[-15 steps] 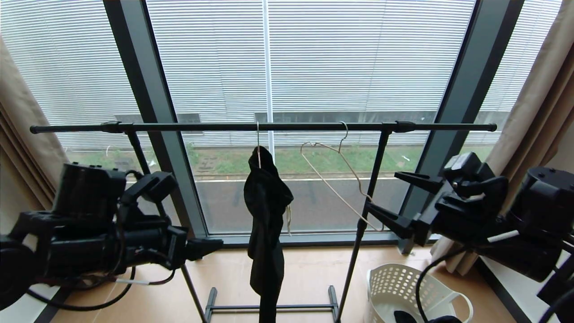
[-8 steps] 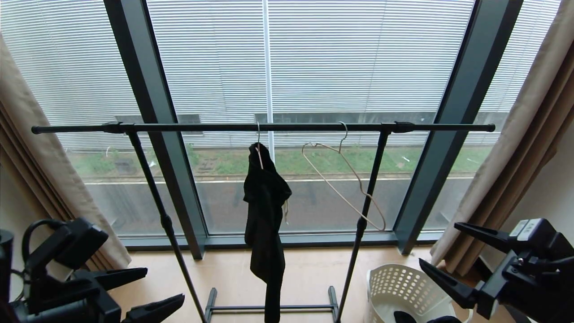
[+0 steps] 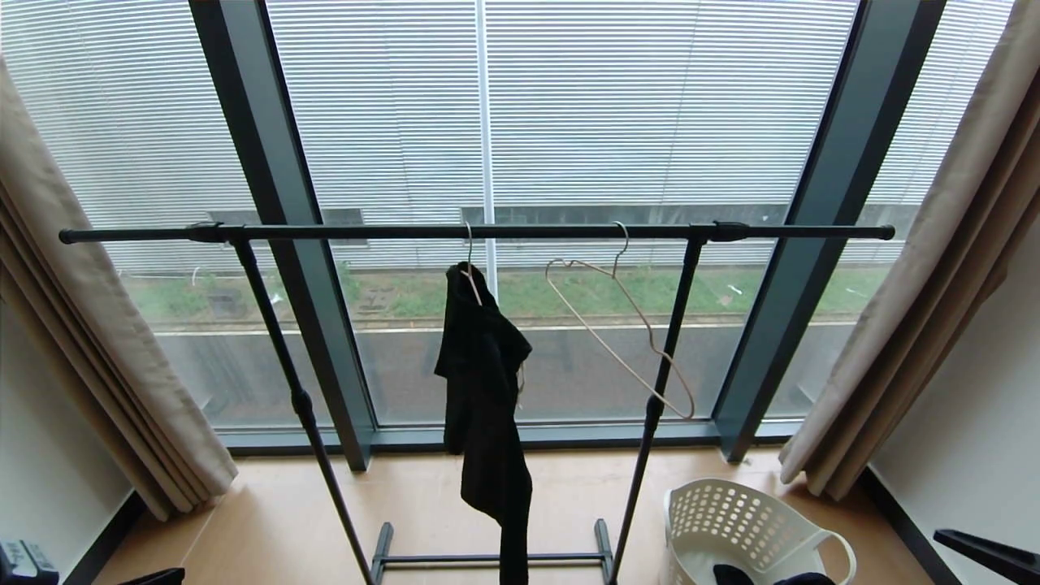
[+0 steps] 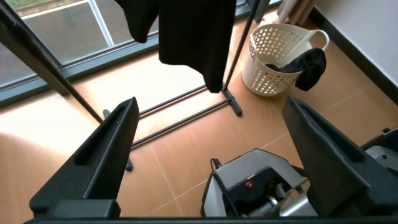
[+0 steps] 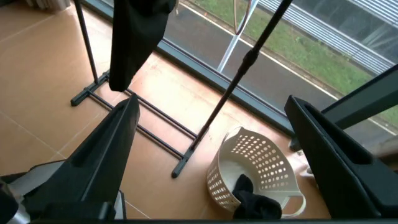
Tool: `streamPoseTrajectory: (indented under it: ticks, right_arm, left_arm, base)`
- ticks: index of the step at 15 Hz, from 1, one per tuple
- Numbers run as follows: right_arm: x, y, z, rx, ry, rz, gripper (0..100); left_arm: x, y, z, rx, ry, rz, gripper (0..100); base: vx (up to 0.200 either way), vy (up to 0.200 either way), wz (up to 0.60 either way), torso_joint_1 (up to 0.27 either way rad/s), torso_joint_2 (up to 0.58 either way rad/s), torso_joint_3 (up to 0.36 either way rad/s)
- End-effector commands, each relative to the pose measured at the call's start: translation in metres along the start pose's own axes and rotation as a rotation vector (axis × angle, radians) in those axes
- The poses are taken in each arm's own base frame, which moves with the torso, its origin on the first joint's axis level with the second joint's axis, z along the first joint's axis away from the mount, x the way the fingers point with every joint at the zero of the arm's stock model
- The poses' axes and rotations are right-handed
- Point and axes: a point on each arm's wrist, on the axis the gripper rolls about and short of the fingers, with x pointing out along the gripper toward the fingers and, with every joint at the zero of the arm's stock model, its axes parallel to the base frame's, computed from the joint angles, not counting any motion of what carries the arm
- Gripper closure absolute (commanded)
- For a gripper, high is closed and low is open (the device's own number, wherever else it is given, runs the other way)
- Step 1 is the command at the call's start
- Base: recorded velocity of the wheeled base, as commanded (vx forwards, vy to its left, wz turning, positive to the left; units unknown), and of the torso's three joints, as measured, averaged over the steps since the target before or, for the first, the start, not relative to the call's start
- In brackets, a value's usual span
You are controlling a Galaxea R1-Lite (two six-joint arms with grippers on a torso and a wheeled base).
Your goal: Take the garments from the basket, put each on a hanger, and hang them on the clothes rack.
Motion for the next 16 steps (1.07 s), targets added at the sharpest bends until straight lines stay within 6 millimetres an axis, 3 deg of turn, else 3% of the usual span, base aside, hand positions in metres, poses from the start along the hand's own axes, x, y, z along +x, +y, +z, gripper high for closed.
streamPoseTrajectory:
  ticks: [1,3,8,12,16]
  right_arm:
    - [-0.039,0.012,-0.034,-0.017,-0.085,-0.039,0]
    - [-0.05,0.014,-0.037,-0.01,-0.114,-0.072,0]
    - [-0.057,0.023,-0.041,0.052,-0.177,-0.362,0]
    - [-0.058,0.025,-0.041,0.098,-0.201,-0.369,0]
    - [-0.058,0.025,-0.041,0.11,-0.213,-0.37,0]
  left_arm:
    - [-0.004,-0.001,-0.007,0.003,-0.016,0.001,0]
    - [-0.004,-0.002,-0.014,0.0,-0.002,0.002,0]
    - [-0.011,0.0,-0.022,0.008,-0.044,0.163,0]
    - [-0.03,-0.004,-0.044,0.025,-0.096,0.218,0]
    - [-0.038,-0.005,-0.047,0.028,-0.176,0.409,0]
  base:
    - [0.0,0.0,0.0,0.0,0.0,0.0]
    - [0.0,0.0,0.0,0.0,0.0,0.0]
    - [0.0,0.0,0.0,0.0,0.0,0.0]
    - [0.0,0.0,0.0,0.0,0.0,0.0]
    - [0.0,0.0,0.0,0.0,0.0,0.0]
